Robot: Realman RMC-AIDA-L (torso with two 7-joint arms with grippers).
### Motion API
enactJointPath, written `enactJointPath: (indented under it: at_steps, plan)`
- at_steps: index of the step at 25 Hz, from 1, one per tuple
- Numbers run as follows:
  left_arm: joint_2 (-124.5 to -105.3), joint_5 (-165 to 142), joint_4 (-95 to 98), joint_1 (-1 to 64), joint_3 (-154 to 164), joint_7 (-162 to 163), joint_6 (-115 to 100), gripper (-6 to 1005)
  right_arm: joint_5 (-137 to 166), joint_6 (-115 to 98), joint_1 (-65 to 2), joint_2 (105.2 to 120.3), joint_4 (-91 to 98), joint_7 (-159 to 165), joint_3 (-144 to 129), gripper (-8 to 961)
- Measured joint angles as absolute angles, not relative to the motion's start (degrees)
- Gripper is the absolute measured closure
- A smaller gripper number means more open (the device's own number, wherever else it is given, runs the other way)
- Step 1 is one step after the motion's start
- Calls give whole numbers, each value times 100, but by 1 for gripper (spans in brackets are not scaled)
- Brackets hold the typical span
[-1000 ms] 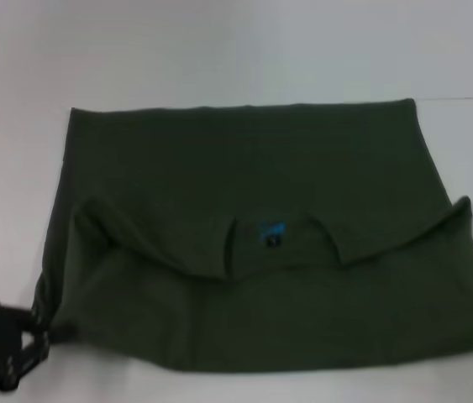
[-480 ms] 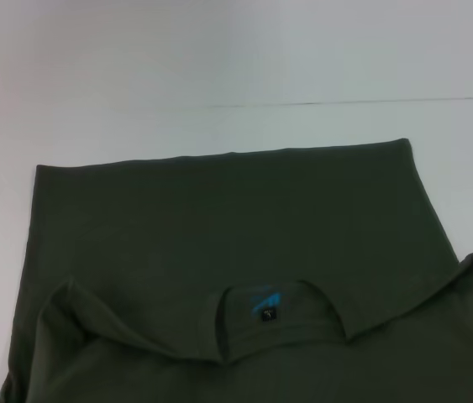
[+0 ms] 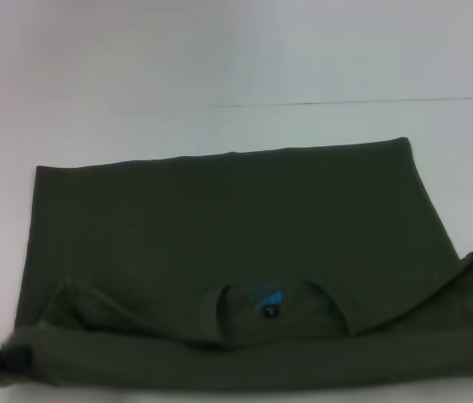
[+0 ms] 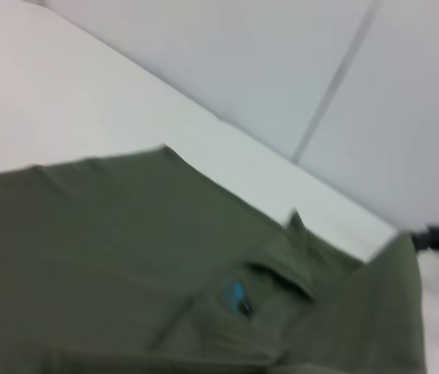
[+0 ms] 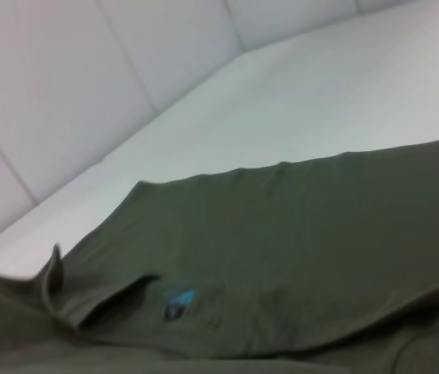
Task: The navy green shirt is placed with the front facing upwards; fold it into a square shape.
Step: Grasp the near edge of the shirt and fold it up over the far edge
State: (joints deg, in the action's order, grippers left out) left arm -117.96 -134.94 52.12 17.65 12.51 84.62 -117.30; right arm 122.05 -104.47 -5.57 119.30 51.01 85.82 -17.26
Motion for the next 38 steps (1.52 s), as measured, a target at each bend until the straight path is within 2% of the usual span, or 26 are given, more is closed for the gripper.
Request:
enactJointPath:
  at_steps: [4, 8, 14, 22, 26, 27, 38]
  plan:
    - [-11695, -13246, 5037, 1960, 826, 9108, -11675, 952, 12340, -10635, -997, 11815, 5738, 9820, -1802, 909]
    - [-11681, -13197, 4962, 2162, 804, 9764, -11350, 949, 12568, -10709, -1575, 11749, 6135, 10707, -1821, 909]
    - [-11740, -13176, 4902, 2413, 854, 10395, -10632, 944, 12903, -10111, -2386, 11824, 6241, 11067, -1933, 909]
    - [-11862, -13162, 4802, 2759, 852, 10561, -9538, 937, 12985, -8275, -3104, 11917, 5576, 11253, -2678, 908]
    - [-12009, -13151, 4795, 2954, 857, 10607, -8805, 934, 12971, -7318, -3344, 11951, 5087, 11229, -3182, 908]
    - [-12104, -13149, 4797, 3064, 905, 10608, -8344, 933, 12961, -7089, -3398, 11956, 4948, 11227, -3280, 908]
    - [-12284, -13147, 4731, 3585, 1569, 10612, -6992, 924, 12877, -5039, -3923, 11978, 3915, 11175, -3985, 909]
